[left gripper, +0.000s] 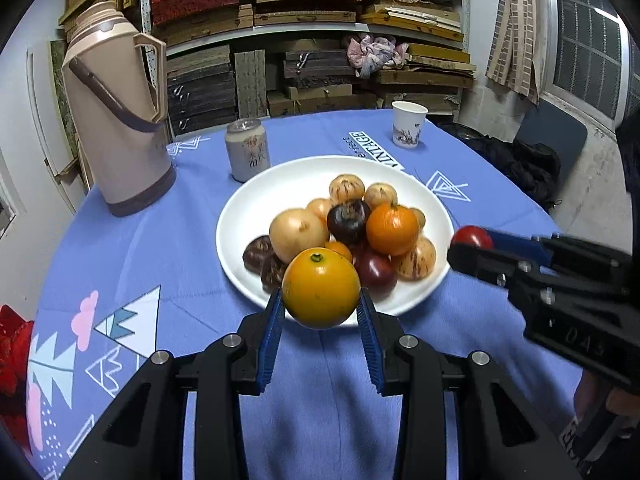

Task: Organize fruits
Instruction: 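Carry the tomato and yellow fruit onto the plate and open both tools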

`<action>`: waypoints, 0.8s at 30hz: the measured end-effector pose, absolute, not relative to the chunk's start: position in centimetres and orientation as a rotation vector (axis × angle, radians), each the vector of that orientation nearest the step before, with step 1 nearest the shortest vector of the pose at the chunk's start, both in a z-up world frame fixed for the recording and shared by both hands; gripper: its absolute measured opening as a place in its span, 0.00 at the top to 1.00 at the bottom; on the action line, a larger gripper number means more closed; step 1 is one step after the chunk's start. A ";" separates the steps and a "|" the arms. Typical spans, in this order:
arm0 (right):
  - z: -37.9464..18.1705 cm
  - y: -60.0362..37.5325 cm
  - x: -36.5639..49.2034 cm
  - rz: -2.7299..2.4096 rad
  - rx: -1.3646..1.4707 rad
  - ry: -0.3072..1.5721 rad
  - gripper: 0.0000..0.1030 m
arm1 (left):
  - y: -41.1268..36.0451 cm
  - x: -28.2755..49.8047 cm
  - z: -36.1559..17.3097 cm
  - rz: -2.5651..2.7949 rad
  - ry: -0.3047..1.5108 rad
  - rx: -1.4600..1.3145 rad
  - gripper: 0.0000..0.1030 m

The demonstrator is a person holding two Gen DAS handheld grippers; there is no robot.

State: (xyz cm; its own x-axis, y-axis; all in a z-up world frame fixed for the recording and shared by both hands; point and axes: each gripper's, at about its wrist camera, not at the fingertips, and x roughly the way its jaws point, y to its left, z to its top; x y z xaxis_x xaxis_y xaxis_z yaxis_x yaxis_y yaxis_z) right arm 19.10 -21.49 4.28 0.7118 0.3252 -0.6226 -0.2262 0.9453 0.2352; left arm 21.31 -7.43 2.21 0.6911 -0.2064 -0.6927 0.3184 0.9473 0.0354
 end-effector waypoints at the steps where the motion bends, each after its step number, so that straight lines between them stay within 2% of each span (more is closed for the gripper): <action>1: 4.8 -21.5 19.8 0.303 0.136 0.712 0.70 | -7.6 21.5 2.4 -0.291 0.752 0.159 0.64; 6: 6.0 -21.2 22.5 0.285 0.109 0.707 0.70 | -8.5 23.3 3.2 -0.275 0.750 0.164 0.64; 17: 4.5 -22.5 24.3 0.281 0.118 0.739 0.70 | -8.7 27.6 2.6 -0.246 0.784 0.145 0.64; 19: 4.7 -22.9 24.3 0.283 0.132 0.729 0.64 | -9.0 28.5 2.6 -0.258 0.796 0.135 0.64; 21: 4.9 -23.1 24.3 0.279 0.135 0.714 0.64 | -9.2 29.4 2.6 -0.265 0.804 0.129 0.63; 22: 4.8 -23.2 24.4 0.283 0.141 0.713 0.63 | -9.4 29.8 2.6 -0.257 0.804 0.134 0.62; 24: 4.7 -23.4 24.7 0.293 0.165 0.714 0.62 | -9.6 30.4 2.6 -0.231 0.802 0.143 0.44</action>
State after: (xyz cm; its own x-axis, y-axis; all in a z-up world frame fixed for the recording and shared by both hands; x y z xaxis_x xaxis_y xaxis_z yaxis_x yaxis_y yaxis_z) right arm 24.71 -23.43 4.74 0.7175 0.3196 -0.6189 -0.2081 0.9463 0.2473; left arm 30.43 -9.64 2.61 0.6716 -0.1508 -0.7254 0.2585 0.9652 0.0387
